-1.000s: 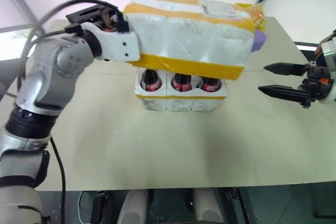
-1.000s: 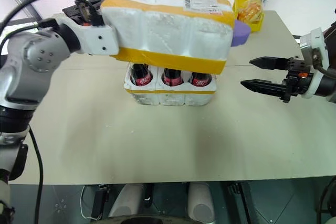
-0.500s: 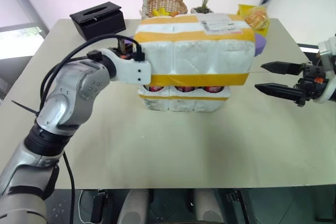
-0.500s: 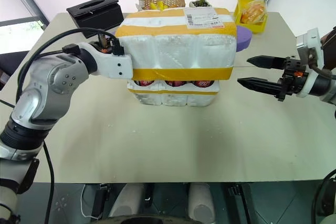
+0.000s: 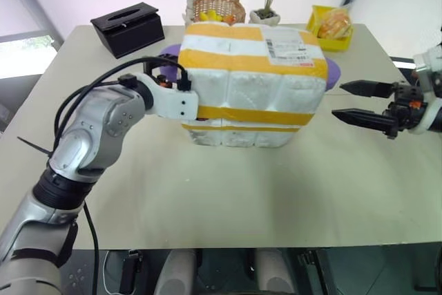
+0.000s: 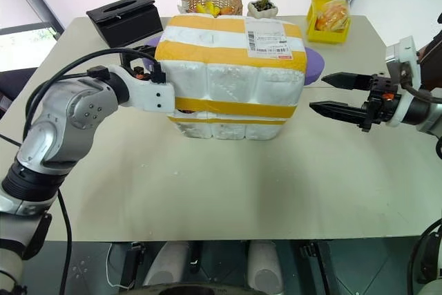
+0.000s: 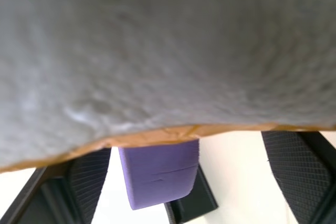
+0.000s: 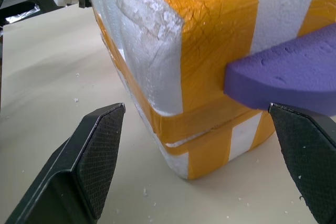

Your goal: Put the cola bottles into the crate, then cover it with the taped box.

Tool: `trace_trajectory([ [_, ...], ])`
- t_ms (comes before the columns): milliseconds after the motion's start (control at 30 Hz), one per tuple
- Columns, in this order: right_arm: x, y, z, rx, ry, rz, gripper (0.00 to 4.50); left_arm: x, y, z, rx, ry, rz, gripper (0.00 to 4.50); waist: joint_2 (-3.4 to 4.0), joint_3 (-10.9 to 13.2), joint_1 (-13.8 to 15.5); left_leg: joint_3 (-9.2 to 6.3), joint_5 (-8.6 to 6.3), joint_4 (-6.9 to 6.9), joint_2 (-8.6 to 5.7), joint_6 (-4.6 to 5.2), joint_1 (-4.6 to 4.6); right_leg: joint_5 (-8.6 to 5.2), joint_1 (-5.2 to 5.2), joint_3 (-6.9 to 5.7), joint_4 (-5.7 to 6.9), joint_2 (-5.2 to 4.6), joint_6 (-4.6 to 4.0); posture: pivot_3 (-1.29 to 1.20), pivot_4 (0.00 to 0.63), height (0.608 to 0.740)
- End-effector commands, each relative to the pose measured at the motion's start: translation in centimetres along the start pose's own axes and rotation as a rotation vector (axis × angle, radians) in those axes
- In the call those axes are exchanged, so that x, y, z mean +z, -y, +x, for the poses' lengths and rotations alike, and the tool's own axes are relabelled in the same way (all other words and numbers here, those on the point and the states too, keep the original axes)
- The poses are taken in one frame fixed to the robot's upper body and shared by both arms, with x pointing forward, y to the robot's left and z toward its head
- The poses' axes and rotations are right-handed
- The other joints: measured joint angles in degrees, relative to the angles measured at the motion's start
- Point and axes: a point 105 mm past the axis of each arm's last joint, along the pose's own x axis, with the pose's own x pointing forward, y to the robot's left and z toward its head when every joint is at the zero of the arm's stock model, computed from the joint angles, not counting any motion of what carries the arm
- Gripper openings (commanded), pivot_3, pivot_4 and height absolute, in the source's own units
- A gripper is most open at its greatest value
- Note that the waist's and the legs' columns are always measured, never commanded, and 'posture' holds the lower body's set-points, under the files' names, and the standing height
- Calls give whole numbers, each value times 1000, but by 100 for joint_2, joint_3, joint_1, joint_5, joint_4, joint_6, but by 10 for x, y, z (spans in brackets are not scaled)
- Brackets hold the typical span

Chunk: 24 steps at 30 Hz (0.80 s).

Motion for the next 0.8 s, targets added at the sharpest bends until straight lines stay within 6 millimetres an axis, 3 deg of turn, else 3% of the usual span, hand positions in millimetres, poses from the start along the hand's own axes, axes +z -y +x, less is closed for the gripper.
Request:
trace_trajectory([
  [33, 15, 0, -4, -4, 36, -50, 4500, -5, -13, -15, 38, -14, 13, 4432, 0, 0, -4, 0, 0, 0, 0, 0, 0, 0, 0, 0, 0, 0, 0, 0, 150, 740],
  [267, 17, 2, -3, 1, 34, -52, 4500, -4, 0, -28, -3, 5, -20, 4432, 0, 0, -14, 1, 0, -1, 1, 0, 4, 0, 0, 0, 1, 0, 0, 0, 150, 740],
  [533, 19, 5, 1, 13, 34, -56, 4500, -9, -11, -41, 24, 21, -47, 4432, 0, 0, -20, 1, 0, -2, 1, 0, 4, 0, 0, 0, 0, 0, 0, 0, 150, 740],
  [733, 18, 7, -1, 12, 24, -59, 4500, -10, -6, -58, -58, 71, -191, 4432, 0, 0, -29, 3, 0, -4, 3, 0, 7, 0, -1, 0, 1, 0, -1, 0, 150, 740],
  [800, 17, 8, -2, 11, 11, -64, 4500, -13, -13, -63, -54, 100, -263, 4432, 1, 0, -25, 3, 0, -3, 3, 0, 7, 0, -1, 0, 1, 0, -1, 0, 150, 740],
])
